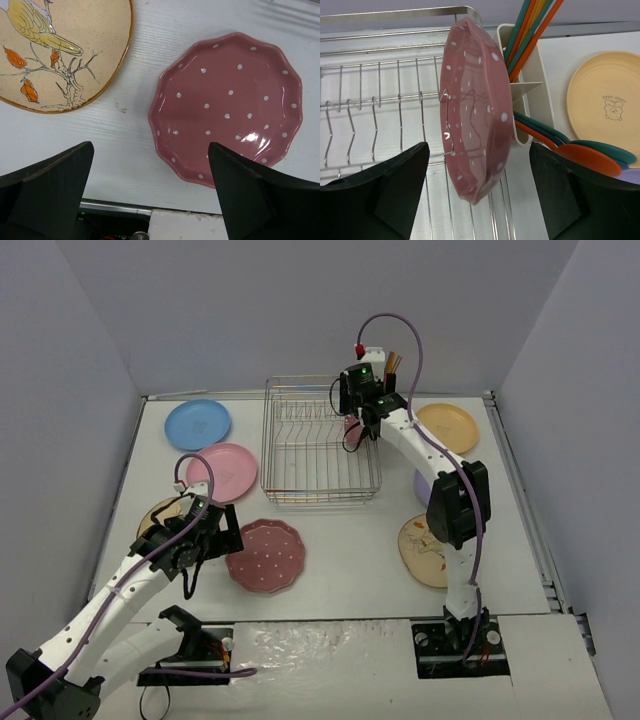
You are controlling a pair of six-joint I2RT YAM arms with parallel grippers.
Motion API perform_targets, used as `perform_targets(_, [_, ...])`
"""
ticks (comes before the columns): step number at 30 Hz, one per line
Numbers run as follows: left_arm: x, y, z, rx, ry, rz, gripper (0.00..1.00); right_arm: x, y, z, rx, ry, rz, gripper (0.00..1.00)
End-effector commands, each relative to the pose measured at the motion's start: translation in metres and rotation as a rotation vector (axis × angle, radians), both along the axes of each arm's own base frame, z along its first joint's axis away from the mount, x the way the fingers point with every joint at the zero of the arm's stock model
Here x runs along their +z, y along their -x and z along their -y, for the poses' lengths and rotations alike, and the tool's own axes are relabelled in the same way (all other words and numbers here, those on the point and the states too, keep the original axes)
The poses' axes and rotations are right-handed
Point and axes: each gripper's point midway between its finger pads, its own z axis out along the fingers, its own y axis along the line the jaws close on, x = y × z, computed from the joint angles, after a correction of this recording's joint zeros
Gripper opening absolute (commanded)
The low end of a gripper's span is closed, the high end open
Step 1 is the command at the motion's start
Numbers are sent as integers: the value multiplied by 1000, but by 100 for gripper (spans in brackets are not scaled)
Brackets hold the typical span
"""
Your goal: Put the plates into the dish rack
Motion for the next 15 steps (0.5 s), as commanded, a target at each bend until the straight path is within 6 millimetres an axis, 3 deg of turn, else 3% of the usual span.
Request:
perform_targets(1, [19,-10,8,-36,29,51,97,109,21,2,40,-121,202,83])
perform_targets(3, [23,-11,10,-57,30,51,97,133,37,1,77,-155,232,90])
perform_targets(5, [23,-11,14,-92,23,35,97,140,51,2,107,-173,233,98])
perform_targets(7, [24,-12,17,-126,12,19,97,152,70,3,144,-204,242,100])
perform_targets(8, [26,-14,20,-147,4,17,97,170,84,7,162,-223,273,100])
perform_targets(9, [23,-16,23,-165,-5,-3,97,176,94,7,185,-241,279,100])
perform_targets(15, [25,-18,70,-366,-176,-28,97,188,162,32,217,-303,310,100])
